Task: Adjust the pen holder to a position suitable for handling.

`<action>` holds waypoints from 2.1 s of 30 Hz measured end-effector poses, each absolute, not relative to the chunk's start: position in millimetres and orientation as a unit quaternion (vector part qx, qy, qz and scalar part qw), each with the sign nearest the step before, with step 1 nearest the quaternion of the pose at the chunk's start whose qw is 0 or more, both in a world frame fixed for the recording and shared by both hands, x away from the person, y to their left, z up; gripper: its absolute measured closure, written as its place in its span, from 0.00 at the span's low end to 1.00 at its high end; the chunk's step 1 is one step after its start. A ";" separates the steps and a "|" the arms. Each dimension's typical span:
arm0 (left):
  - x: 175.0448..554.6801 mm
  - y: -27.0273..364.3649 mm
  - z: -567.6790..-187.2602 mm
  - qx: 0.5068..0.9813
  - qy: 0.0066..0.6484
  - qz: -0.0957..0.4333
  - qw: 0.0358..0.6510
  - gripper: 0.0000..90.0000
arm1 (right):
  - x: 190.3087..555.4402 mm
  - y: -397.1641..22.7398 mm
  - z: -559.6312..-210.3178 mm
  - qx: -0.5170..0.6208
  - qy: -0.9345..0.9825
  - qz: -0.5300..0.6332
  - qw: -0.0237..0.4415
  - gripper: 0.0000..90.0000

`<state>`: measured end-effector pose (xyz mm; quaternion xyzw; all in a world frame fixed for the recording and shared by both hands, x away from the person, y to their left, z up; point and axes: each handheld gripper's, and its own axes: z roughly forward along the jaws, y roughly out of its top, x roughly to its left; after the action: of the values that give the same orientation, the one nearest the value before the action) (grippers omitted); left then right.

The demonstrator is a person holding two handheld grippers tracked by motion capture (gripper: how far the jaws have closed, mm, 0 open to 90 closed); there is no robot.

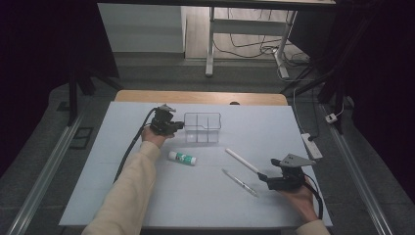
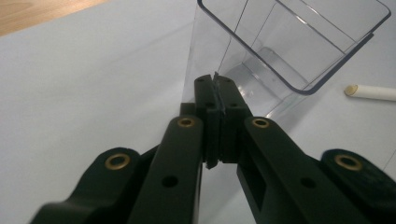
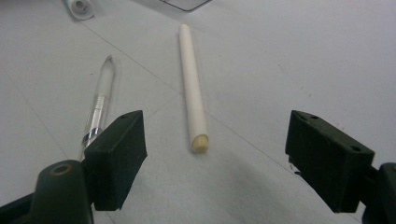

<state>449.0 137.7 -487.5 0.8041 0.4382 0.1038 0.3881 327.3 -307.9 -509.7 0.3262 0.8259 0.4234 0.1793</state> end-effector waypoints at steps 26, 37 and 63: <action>461.4 113.6 -488.0 0.813 0.423 0.098 0.389 0.99 | 328.8 -307.8 -510.9 0.326 0.828 0.421 0.175 0.22; 440.4 128.2 -476.4 0.814 0.411 0.120 0.392 0.99 | 327.3 -308.1 -509.6 0.326 0.827 0.423 0.178 0.22; 321.7 186.9 -480.7 0.815 0.380 0.137 0.415 0.45 | 326.6 -307.7 -508.6 0.327 0.823 0.428 0.181 0.22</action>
<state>321.7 186.9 -480.7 0.8153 0.3799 0.1371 0.4150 326.6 -307.7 -508.6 0.3270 0.8230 0.4276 0.1815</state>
